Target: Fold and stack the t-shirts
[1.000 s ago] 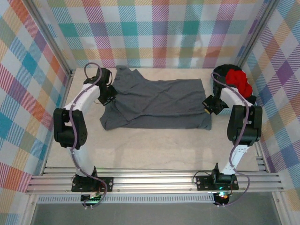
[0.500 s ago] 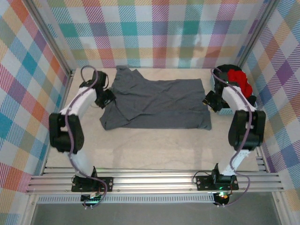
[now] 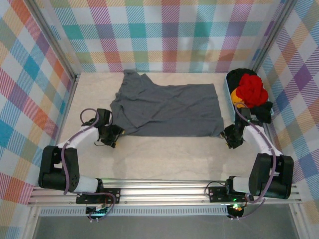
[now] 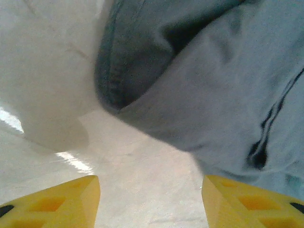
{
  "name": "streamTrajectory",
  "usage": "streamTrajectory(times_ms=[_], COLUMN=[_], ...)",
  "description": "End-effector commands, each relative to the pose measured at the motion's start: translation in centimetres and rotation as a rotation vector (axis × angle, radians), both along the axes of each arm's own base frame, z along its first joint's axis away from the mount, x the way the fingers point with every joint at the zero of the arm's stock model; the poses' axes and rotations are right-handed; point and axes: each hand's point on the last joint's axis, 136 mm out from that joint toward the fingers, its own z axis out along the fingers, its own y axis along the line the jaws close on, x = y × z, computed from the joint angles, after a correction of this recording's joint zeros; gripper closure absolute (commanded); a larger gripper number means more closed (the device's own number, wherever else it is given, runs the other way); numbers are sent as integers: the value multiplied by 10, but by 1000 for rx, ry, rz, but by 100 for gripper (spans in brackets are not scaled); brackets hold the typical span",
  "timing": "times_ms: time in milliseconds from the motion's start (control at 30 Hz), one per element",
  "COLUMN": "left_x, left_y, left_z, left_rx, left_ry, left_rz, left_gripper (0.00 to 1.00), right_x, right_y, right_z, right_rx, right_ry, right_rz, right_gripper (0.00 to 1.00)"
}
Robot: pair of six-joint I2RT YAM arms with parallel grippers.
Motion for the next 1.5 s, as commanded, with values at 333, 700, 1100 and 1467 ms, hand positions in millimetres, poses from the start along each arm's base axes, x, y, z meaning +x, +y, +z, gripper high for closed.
streamTrajectory(times_ms=[333, 700, 1100, 1467], left_x=[30, 34, 50, 53], left_y=[14, 25, 42, 41], left_z=[-9, -18, -22, -17], left_rx=[40, 77, 138, 134], left_ry=[-55, -35, -34, -47], left_rz=[71, 62, 67, 49], left_gripper=[61, 66, 81, 75], right_x=[13, 38, 63, 58], right_y=[2, 0, -11, 0], right_z=[-28, -35, -39, -20], right_rx=[113, 122, 59, 55], right_ry=[28, 4, -39, -48], right_rz=[-214, -221, -166, -126], right_gripper=[59, 62, 75, 66])
